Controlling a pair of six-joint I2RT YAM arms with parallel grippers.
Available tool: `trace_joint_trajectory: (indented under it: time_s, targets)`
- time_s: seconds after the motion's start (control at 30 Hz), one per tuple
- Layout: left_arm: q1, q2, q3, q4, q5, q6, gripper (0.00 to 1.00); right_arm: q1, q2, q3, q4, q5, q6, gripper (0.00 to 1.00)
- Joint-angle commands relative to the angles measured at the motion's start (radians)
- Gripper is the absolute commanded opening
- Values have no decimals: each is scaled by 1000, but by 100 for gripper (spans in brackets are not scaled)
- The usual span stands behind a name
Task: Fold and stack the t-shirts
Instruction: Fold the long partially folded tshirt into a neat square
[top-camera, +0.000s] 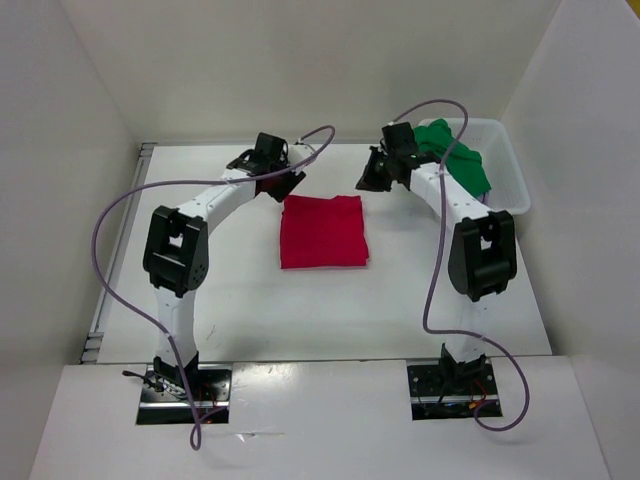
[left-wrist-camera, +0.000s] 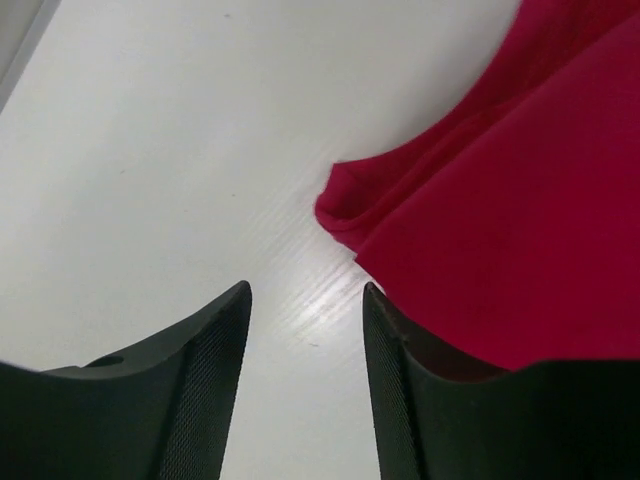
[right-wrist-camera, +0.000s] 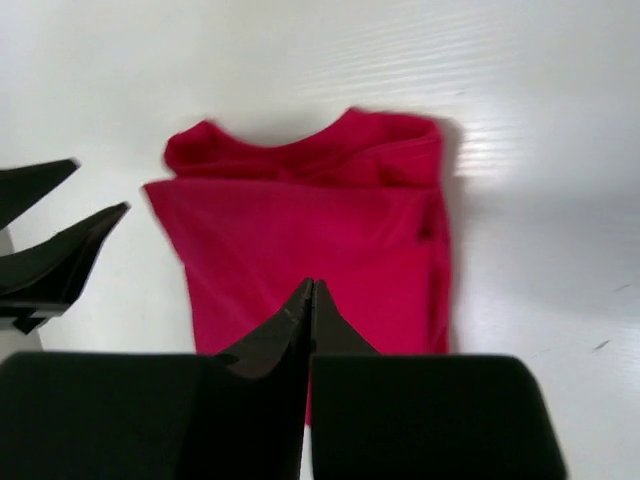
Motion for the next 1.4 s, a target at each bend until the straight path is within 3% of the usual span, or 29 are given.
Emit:
trace_joint_trajectory:
  time_s: [0.0, 0.13, 0.47, 0.73, 1.0, 1.17, 1.23, 1.33, 1.37]
  targets:
    - [-9, -94, 44, -115, 189, -5, 54, 61, -35, -60, 13, 17, -28, 0]
    - [-32, -94, 2, -183, 334, 4, 41, 75, 57, -43, -31, 3, -18, 0]
    - [-22, 85, 107, -91, 284, -71, 36, 75, 305, 201, -93, 69, -28, 0]
    - [23, 186, 125, 13, 106, -74, 36, 55, 359, 287, -61, 107, -5, 0]
    - [63, 234, 168, 22, 64, -85, 40, 25, 471, 394, -101, 120, 5, 0]
    - [81, 200, 202, 22, 53, -76, 43, -5, 462, 443, -101, 106, -18, 0]
    - [81, 174, 202, 13, 53, -76, 49, -5, 428, 466, -101, 90, -32, 0]
    - [81, 104, 200, -36, 96, -105, 53, -5, 350, 466, -110, 69, -41, 27]
    - [81, 60, 190, -71, 153, -114, 56, -5, 323, 444, -110, 52, -41, 30]
